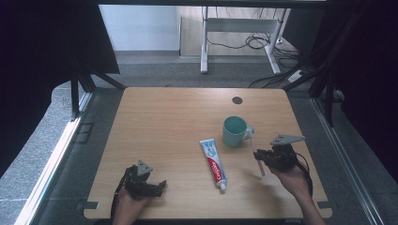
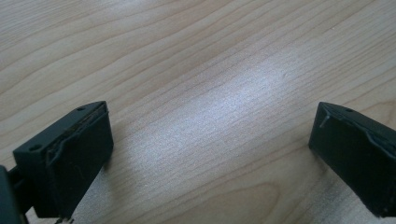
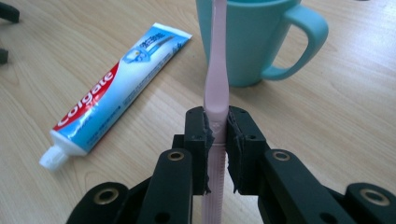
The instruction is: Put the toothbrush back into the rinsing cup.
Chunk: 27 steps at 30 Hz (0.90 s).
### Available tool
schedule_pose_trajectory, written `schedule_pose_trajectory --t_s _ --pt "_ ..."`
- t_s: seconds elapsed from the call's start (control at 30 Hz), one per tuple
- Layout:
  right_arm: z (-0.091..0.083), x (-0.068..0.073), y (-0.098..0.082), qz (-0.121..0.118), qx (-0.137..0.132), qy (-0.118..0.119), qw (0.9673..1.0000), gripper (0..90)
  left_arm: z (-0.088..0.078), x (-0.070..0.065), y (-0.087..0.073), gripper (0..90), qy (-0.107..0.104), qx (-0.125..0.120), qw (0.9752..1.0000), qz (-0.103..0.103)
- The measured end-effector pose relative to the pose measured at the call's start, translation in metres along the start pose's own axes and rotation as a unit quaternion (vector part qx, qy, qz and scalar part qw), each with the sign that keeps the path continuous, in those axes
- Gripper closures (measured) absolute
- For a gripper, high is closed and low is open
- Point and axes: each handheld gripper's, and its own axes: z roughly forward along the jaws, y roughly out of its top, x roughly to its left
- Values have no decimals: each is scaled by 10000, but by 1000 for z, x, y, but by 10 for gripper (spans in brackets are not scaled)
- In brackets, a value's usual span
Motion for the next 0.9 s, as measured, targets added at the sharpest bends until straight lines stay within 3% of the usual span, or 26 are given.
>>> schedule_pose_trajectory --t_s 0.9 --pt "4 -4 58 52 -587 -73 9982 781 0 0 0 0 -2 1 10000 14"
